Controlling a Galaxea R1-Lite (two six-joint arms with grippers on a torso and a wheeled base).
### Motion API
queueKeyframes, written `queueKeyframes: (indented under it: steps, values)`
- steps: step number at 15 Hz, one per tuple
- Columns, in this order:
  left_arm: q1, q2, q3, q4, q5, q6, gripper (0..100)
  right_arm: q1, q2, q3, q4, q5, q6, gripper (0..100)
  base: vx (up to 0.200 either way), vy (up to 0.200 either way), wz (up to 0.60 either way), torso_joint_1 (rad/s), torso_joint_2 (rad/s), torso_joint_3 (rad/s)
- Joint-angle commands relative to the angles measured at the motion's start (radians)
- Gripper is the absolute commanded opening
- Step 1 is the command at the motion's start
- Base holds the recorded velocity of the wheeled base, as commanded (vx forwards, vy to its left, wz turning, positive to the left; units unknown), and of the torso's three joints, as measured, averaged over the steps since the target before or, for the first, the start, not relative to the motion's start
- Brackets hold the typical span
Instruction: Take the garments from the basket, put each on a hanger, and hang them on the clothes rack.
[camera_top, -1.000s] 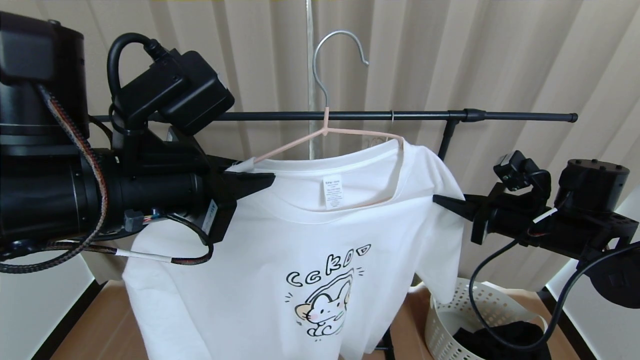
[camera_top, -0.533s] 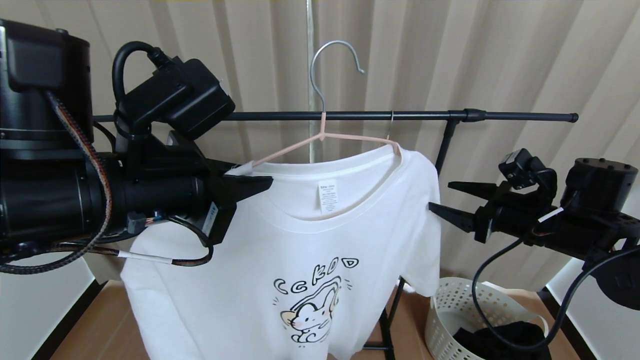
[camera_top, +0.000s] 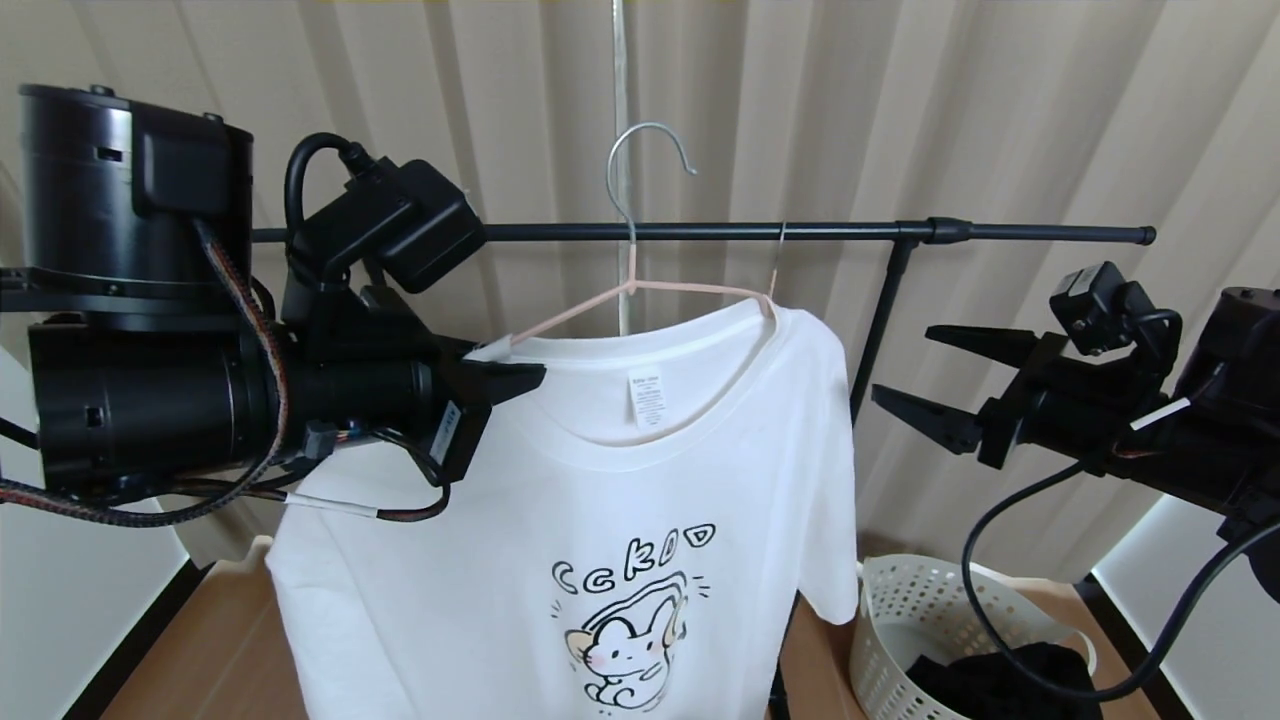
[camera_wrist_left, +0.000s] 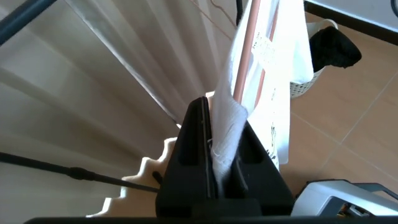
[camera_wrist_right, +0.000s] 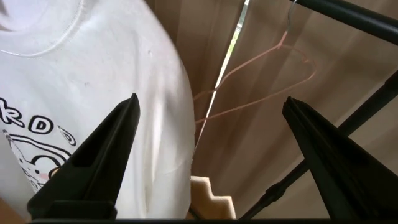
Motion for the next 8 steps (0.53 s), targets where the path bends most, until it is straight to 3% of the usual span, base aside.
queueKeyframes:
  steps: [1,8]
  values:
    - [0.015,0.019,0.017,-0.002,0.003,-0.01,0,0.0,-0.018,-0.002,0.0,0.0,0.0,100,0.0,0.0,0.0,0.0,0.0,0.0]
    - [0.043,0.123,0.077,-0.002,0.055,-0.01,0,-0.001,-0.02,-0.004,-0.005,-0.003,-0.002,100,0.0,0.0,0.0,0.0,0.0,0.0]
